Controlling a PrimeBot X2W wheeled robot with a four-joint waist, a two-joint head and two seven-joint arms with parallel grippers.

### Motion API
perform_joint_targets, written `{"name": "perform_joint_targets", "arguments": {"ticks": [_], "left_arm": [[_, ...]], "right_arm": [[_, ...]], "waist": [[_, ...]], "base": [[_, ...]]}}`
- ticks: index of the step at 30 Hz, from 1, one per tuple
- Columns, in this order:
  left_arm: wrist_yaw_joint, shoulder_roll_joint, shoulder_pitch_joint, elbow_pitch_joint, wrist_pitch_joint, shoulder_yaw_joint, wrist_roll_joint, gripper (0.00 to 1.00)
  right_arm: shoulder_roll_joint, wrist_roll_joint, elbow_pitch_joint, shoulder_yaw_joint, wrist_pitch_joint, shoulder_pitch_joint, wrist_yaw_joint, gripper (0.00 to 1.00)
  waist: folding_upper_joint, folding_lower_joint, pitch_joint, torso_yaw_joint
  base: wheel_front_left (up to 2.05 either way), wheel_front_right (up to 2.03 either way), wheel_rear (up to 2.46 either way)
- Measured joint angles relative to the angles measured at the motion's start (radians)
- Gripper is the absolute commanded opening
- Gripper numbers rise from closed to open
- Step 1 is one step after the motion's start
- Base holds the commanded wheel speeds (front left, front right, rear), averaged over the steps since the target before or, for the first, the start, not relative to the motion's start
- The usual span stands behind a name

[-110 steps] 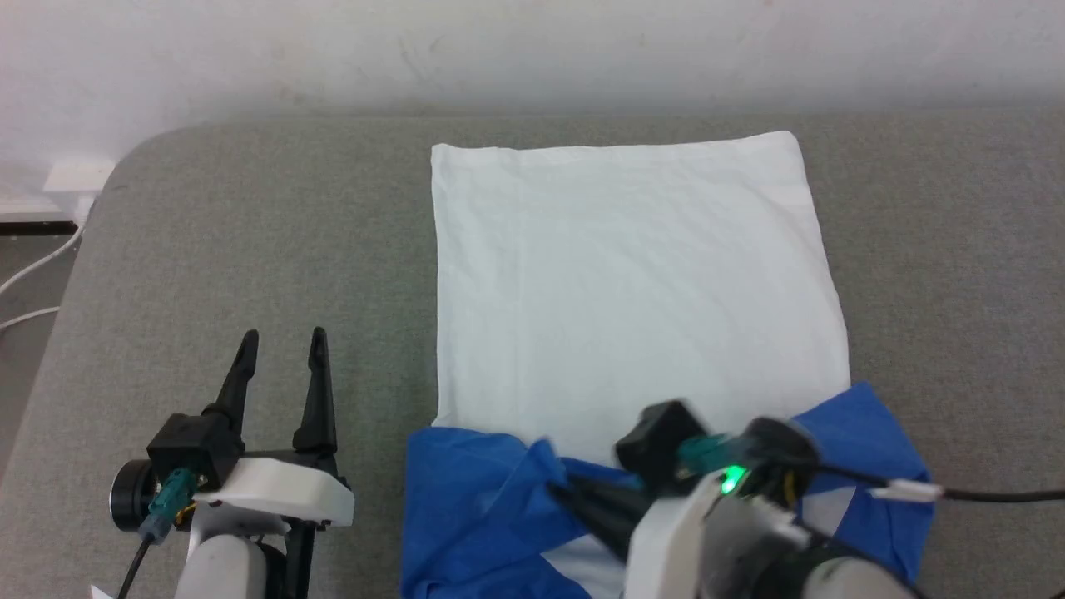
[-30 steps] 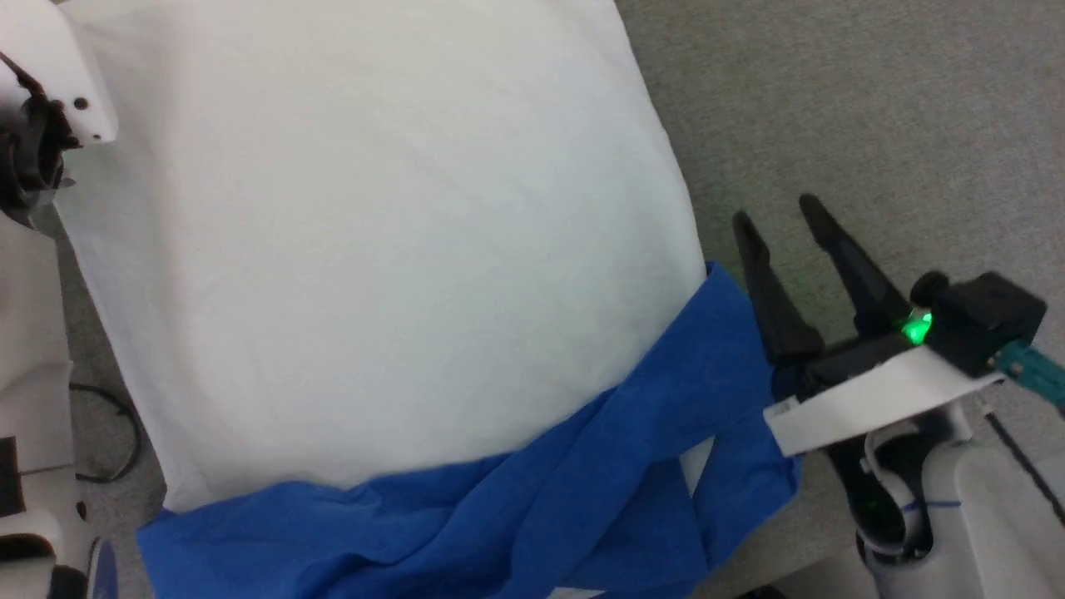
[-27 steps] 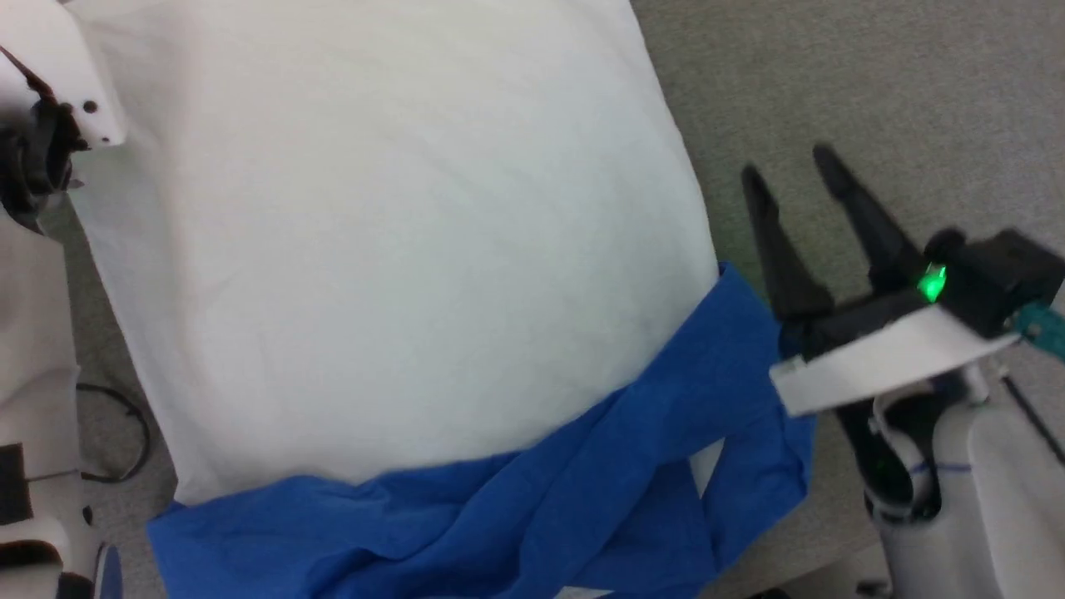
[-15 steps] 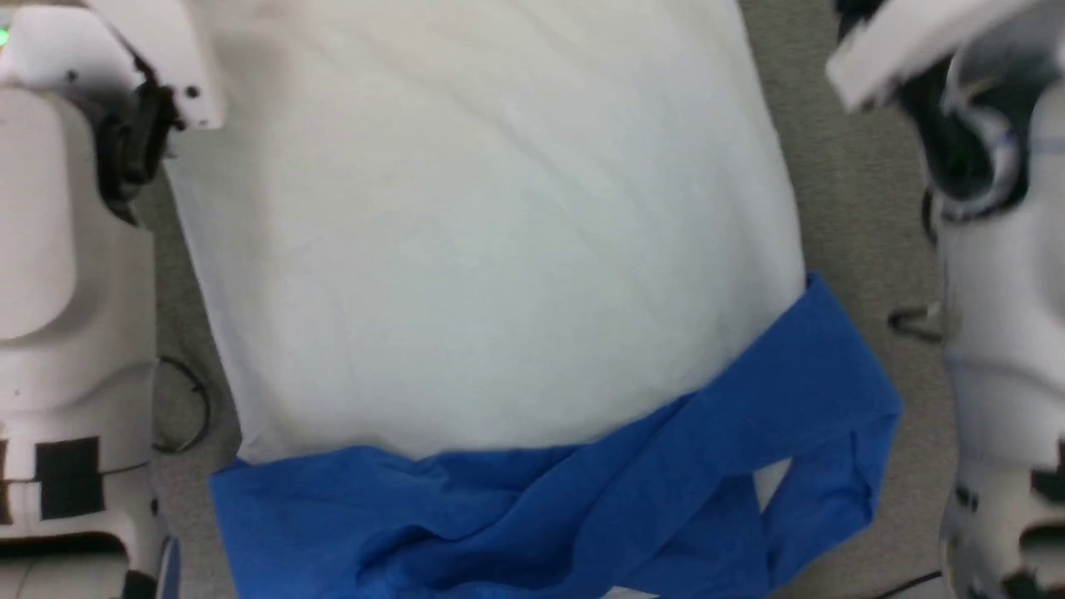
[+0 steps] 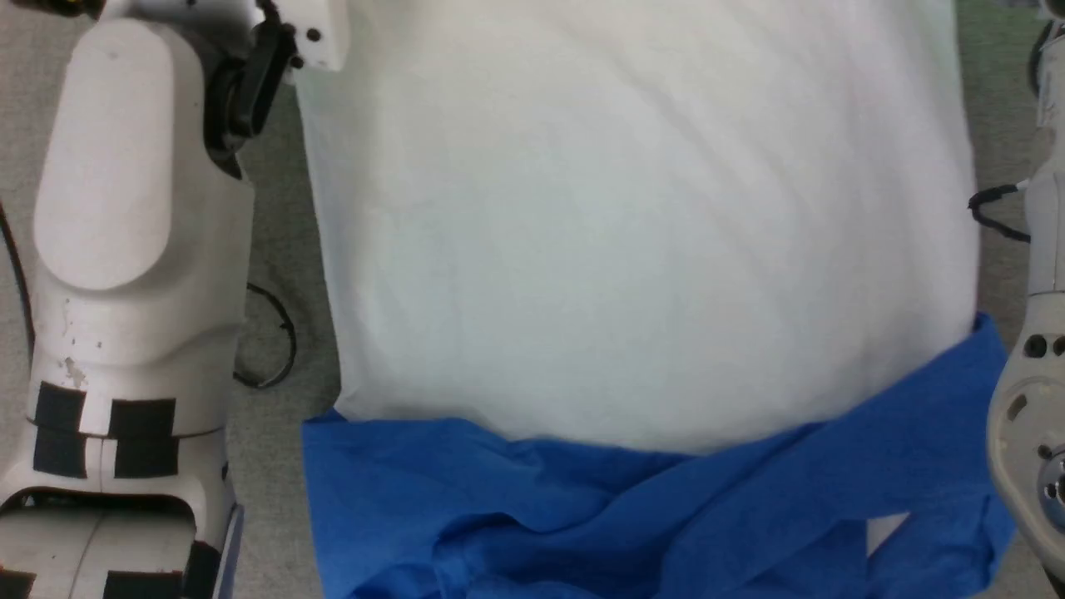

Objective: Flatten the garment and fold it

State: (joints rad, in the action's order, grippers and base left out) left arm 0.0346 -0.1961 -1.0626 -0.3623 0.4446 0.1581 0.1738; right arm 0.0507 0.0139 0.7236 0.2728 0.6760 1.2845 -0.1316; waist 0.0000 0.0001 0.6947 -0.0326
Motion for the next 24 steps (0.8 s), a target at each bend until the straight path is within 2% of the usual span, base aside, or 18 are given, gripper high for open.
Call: {"name": "perform_joint_targets", "arguments": {"ticks": [2,3,4,5,7,8,12,15,24], "left_arm": [[0.007,0.008,-0.008,-0.010,-0.012,0.006,0.009,0.00],[0.008,0.011,-0.010,-0.016,-0.018,0.009,0.011,0.00],[0.009,0.013,-0.012,-0.022,-0.023,0.011,0.012,0.00],[0.010,0.014,-0.012,-0.030,-0.026,0.012,0.013,0.00],[0.017,0.014,-0.013,-0.045,-0.034,0.014,0.016,0.00],[0.017,0.014,-0.014,-0.052,-0.040,0.014,0.019,0.00],[0.023,0.010,-0.029,-0.077,-0.062,0.017,0.021,0.00],[0.026,-0.001,-0.045,-0.091,-0.111,0.016,0.020,0.00],[0.006,-0.051,-0.110,-0.142,-0.339,0.009,-0.018,0.00]], "right_arm": [[0.000,-0.042,0.016,0.020,0.031,0.016,0.000,1.00],[0.002,-0.062,0.021,0.022,0.047,0.023,0.000,0.90],[0.003,-0.080,0.023,0.024,0.061,0.033,0.000,0.50],[0.005,-0.093,0.024,0.024,0.080,0.046,0.000,0.42],[0.005,-0.111,0.025,0.020,0.109,0.064,0.000,0.16],[0.004,-0.116,0.021,0.017,0.113,0.069,0.000,0.00],[0.000,-0.123,0.011,0.006,0.106,0.072,0.000,0.00],[-0.002,-0.123,-0.002,-0.001,0.057,0.068,0.000,0.00],[-0.007,-0.119,-0.048,-0.017,-0.200,0.072,-0.001,0.00]], "waist": [[0.0000,0.0000,0.012,0.019],[0.0000,0.0000,0.017,0.027],[0.0000,0.0000,0.023,0.033],[0.0000,-0.0001,0.028,0.039],[0.0000,-0.0001,0.037,0.047],[0.0000,-0.0001,0.041,0.049],[0.0000,-0.0001,0.044,0.046],[0.0000,0.0000,0.045,0.038],[0.0000,0.0000,0.037,0.012]], "base": [[0.00,0.00,0.00],[0.00,0.00,0.00],[0.00,0.00,0.00],[0.00,0.00,0.00],[0.00,0.00,0.00],[0.00,0.00,0.00],[0.00,0.00,0.00],[0.00,0.00,0.00],[0.00,0.00,0.00]]}}
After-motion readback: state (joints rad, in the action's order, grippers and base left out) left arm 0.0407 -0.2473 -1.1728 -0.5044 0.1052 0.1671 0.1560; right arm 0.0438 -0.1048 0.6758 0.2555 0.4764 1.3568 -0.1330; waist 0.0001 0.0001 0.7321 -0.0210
